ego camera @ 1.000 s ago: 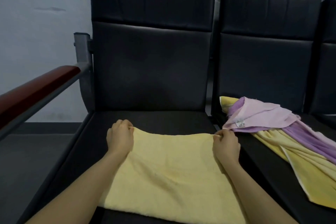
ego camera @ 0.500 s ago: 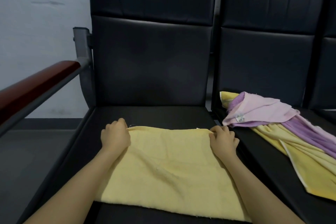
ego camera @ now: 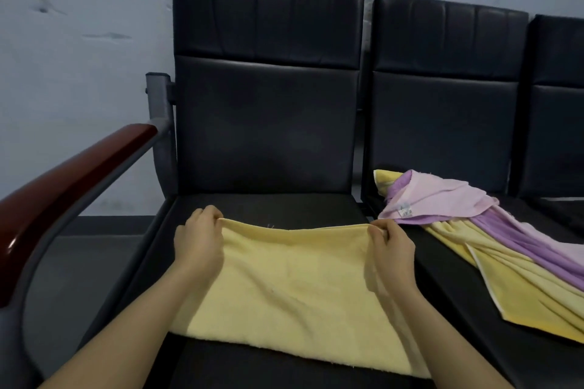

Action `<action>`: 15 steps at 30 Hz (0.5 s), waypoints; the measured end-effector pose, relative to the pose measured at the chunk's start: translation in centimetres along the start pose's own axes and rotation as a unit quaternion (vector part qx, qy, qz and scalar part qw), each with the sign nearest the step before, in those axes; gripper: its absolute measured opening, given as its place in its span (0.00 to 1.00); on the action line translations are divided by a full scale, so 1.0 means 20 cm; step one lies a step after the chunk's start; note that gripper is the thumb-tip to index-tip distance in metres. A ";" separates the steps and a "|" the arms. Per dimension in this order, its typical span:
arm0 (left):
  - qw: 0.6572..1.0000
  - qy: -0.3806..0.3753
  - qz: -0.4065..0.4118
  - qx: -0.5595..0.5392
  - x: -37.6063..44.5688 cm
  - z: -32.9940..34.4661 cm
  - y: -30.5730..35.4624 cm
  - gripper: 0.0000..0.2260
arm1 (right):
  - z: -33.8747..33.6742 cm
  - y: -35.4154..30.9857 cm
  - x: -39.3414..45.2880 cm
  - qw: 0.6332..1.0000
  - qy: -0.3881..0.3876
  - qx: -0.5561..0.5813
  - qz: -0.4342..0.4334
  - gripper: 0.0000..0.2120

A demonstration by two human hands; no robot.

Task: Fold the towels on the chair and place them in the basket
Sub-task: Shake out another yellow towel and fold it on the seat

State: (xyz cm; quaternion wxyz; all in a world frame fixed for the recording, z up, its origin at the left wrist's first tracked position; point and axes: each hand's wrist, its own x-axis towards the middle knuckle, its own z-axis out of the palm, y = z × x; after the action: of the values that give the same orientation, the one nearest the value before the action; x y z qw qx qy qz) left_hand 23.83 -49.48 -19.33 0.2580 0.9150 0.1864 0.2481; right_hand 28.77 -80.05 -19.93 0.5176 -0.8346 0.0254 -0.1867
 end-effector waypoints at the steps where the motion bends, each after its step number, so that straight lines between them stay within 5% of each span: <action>1: 1.000 -0.002 0.012 -0.002 -0.02 -0.02 -0.01 0.07 | -0.02 -0.01 -0.01 1.000 0.003 -0.011 -0.013 0.06; 8: 0.997 -0.056 0.005 0.048 -0.12 -0.04 -0.05 0.09 | -0.04 -0.07 -0.14 0.998 -0.010 -0.059 -0.035 0.05; 15: 0.997 -0.051 -0.053 -0.040 -0.05 0.01 -0.06 0.06 | 0.06 -0.06 -0.10 0.996 0.003 -0.085 -0.015 0.12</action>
State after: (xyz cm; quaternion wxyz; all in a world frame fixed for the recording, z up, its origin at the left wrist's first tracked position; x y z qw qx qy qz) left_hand 22.93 -49.08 -20.47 0.3161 0.9041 0.2114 0.1946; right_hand 27.10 -77.94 -19.90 0.4414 -0.8755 0.0304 -0.1944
